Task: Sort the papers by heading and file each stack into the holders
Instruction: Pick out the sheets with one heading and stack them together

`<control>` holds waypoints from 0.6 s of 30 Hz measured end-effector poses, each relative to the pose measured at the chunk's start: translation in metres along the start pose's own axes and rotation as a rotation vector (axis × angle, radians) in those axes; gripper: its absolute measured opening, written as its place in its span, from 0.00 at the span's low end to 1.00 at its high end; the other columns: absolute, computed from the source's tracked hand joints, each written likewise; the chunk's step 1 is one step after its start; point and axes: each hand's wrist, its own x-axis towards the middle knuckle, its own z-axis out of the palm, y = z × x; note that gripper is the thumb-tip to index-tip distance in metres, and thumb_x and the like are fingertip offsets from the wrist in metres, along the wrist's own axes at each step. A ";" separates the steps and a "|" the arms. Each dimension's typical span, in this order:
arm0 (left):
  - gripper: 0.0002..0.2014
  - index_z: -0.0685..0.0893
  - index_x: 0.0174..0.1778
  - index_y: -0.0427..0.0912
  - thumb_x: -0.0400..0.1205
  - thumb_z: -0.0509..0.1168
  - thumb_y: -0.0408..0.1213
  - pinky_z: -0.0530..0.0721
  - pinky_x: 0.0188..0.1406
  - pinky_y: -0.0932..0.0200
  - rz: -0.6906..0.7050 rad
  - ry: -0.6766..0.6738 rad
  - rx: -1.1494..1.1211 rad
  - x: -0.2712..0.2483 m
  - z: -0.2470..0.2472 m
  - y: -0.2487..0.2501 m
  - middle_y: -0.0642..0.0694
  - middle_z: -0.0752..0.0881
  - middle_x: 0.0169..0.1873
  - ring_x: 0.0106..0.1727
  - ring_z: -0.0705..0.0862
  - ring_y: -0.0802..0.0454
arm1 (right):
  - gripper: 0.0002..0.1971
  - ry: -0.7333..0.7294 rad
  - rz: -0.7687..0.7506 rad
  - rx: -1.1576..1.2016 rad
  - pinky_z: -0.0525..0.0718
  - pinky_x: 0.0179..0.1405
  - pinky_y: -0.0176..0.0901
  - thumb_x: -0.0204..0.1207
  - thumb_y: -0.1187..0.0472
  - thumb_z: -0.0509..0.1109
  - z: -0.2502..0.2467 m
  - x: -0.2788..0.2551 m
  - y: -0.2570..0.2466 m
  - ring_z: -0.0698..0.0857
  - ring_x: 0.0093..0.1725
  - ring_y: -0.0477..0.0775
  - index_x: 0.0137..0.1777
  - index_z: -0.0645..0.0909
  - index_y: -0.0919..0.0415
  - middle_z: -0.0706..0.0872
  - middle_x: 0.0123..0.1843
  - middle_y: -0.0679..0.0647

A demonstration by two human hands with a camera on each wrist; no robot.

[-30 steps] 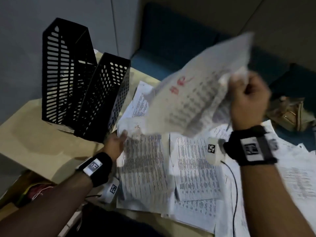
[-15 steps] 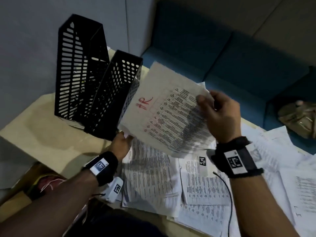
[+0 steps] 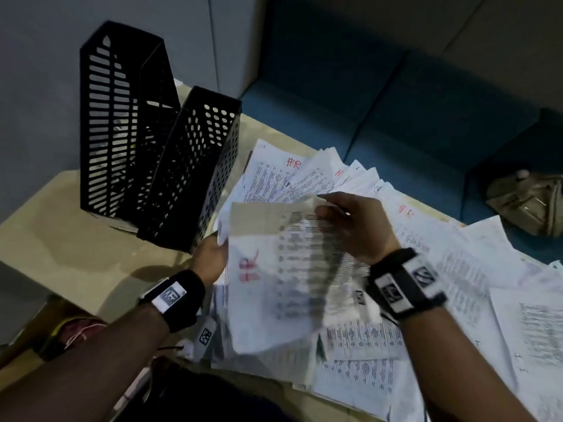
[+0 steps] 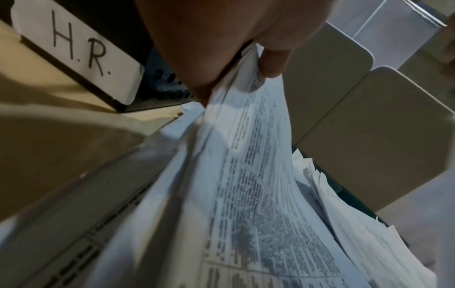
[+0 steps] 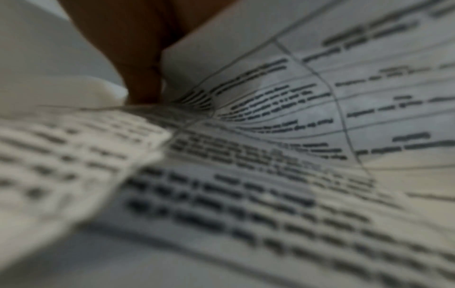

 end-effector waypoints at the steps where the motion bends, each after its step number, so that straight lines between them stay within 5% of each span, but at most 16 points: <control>1: 0.16 0.77 0.62 0.20 0.88 0.53 0.30 0.82 0.45 0.60 -0.052 -0.019 -0.044 -0.004 -0.002 0.001 0.46 0.86 0.38 0.38 0.83 0.53 | 0.08 0.033 0.039 -0.007 0.76 0.42 0.24 0.78 0.61 0.71 0.018 0.009 0.012 0.83 0.43 0.36 0.54 0.89 0.52 0.91 0.44 0.44; 3: 0.17 0.73 0.69 0.23 0.90 0.50 0.30 0.81 0.32 0.72 -0.132 -0.060 -0.102 -0.010 -0.002 -0.001 0.50 0.89 0.41 0.43 0.86 0.57 | 0.13 0.068 0.132 0.015 0.78 0.49 0.30 0.81 0.61 0.68 0.051 0.020 0.032 0.84 0.49 0.42 0.63 0.86 0.55 0.91 0.52 0.52; 5: 0.16 0.72 0.71 0.31 0.89 0.51 0.27 0.78 0.35 0.76 -0.107 -0.014 -0.114 -0.019 -0.002 0.002 0.40 0.85 0.59 0.61 0.83 0.42 | 0.17 0.076 0.182 0.050 0.77 0.54 0.30 0.82 0.64 0.65 0.073 0.021 0.043 0.83 0.53 0.42 0.69 0.81 0.54 0.90 0.58 0.52; 7: 0.16 0.81 0.65 0.46 0.87 0.57 0.48 0.79 0.49 0.66 -0.009 -0.009 -0.141 -0.021 -0.001 0.003 0.44 0.85 0.58 0.65 0.82 0.41 | 0.19 0.126 0.197 0.077 0.77 0.57 0.31 0.81 0.66 0.63 0.083 0.019 0.051 0.83 0.57 0.42 0.70 0.80 0.53 0.88 0.60 0.50; 9: 0.28 0.83 0.59 0.59 0.72 0.60 0.73 0.78 0.62 0.50 0.059 -0.064 -0.153 -0.022 -0.003 -0.002 0.47 0.85 0.56 0.60 0.83 0.44 | 0.16 0.251 0.279 0.199 0.80 0.59 0.39 0.80 0.66 0.63 0.083 0.012 0.060 0.85 0.57 0.47 0.66 0.82 0.56 0.89 0.58 0.50; 10: 0.36 0.82 0.63 0.57 0.67 0.61 0.77 0.76 0.68 0.42 0.067 -0.055 -0.163 -0.020 -0.002 -0.009 0.41 0.84 0.62 0.63 0.82 0.40 | 0.14 0.325 0.345 0.268 0.82 0.57 0.42 0.81 0.65 0.63 0.082 0.007 0.068 0.86 0.54 0.50 0.63 0.83 0.57 0.89 0.54 0.51; 12: 0.51 0.75 0.68 0.36 0.62 0.63 0.77 0.67 0.74 0.30 0.034 -0.027 -0.232 -0.011 -0.003 -0.029 0.25 0.75 0.69 0.70 0.74 0.26 | 0.11 0.441 0.460 0.313 0.84 0.48 0.47 0.80 0.65 0.62 0.078 -0.007 0.091 0.85 0.45 0.54 0.58 0.83 0.58 0.88 0.46 0.53; 13: 0.56 0.73 0.69 0.32 0.59 0.63 0.79 0.63 0.76 0.29 0.045 -0.028 -0.271 -0.010 -0.004 -0.032 0.26 0.74 0.70 0.73 0.70 0.26 | 0.11 0.452 0.520 0.308 0.83 0.44 0.49 0.80 0.65 0.61 0.076 -0.016 0.103 0.84 0.42 0.56 0.57 0.83 0.59 0.86 0.44 0.56; 15: 0.62 0.69 0.77 0.40 0.54 0.64 0.82 0.57 0.81 0.37 0.069 0.004 -0.263 -0.007 -0.001 -0.038 0.44 0.72 0.76 0.80 0.67 0.41 | 0.12 0.355 0.635 0.261 0.79 0.42 0.44 0.80 0.66 0.61 0.077 -0.034 0.118 0.83 0.44 0.58 0.60 0.80 0.62 0.85 0.46 0.58; 18: 0.59 0.65 0.81 0.46 0.58 0.69 0.76 0.67 0.77 0.48 0.168 -0.053 -0.143 -0.014 0.005 -0.028 0.50 0.76 0.74 0.75 0.74 0.52 | 0.11 0.111 0.630 0.172 0.75 0.36 0.36 0.82 0.66 0.60 0.090 -0.051 0.125 0.83 0.47 0.58 0.61 0.78 0.61 0.84 0.48 0.55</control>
